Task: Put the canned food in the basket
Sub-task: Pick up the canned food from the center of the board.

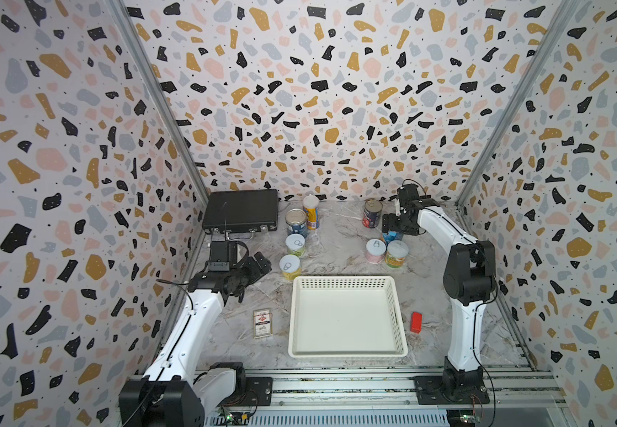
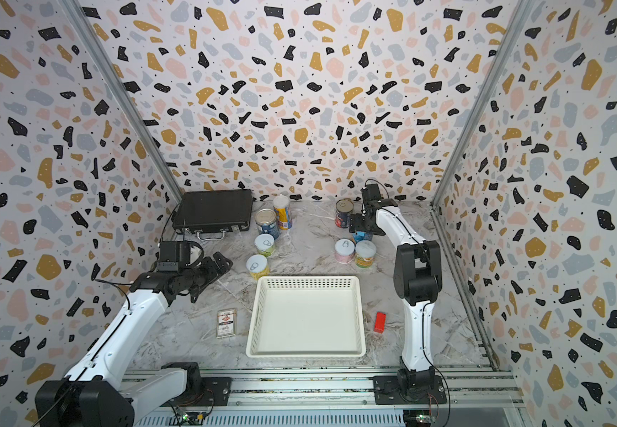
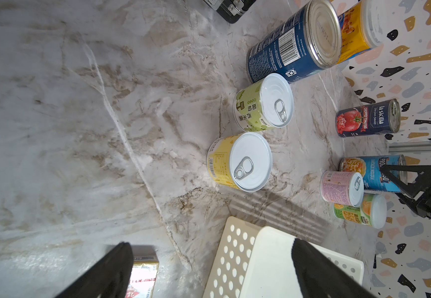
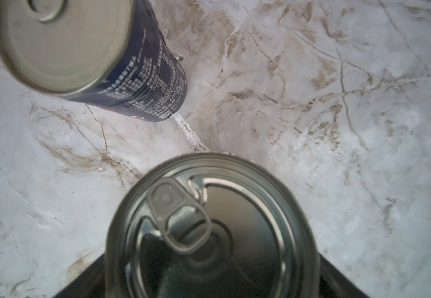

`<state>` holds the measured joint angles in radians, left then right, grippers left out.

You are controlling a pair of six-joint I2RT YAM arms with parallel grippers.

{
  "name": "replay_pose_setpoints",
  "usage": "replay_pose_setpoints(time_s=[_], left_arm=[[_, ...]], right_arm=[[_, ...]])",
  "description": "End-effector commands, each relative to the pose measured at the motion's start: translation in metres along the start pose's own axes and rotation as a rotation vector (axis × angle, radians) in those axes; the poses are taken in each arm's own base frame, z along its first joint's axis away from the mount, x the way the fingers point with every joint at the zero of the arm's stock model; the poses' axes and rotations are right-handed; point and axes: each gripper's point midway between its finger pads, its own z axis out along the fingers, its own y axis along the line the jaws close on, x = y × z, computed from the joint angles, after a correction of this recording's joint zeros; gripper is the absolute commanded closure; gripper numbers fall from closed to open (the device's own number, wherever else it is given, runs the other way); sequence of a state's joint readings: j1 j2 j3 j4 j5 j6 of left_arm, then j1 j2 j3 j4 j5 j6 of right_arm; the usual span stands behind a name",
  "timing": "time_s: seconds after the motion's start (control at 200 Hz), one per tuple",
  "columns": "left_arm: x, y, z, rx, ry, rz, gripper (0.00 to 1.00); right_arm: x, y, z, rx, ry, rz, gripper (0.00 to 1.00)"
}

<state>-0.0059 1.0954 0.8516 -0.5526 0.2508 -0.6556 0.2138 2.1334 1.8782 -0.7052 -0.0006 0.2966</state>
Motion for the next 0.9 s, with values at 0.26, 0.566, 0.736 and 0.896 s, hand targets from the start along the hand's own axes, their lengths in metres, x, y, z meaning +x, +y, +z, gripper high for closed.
replay_pose_setpoints(time_s=[0.26,0.566,0.736,0.896], left_arm=[[-0.012,-0.010,-0.006,0.032,-0.037,0.002,0.00],[-0.012,-0.011,-0.007,0.034,-0.039,0.002,0.00],[-0.012,-0.011,-0.007,0.033,-0.041,0.003,0.00],[-0.013,-0.012,-0.009,0.037,-0.044,0.004,0.00]], right_arm=[[-0.050,0.016,-0.090,-0.028,-0.237,0.008,0.83],[-0.046,0.022,-0.117,-0.027,-0.255,-0.004,0.87],[-0.036,0.033,-0.146,-0.054,-0.274,-0.025,0.88],[-0.016,0.051,-0.185,-0.103,-0.299,-0.054,0.89]])
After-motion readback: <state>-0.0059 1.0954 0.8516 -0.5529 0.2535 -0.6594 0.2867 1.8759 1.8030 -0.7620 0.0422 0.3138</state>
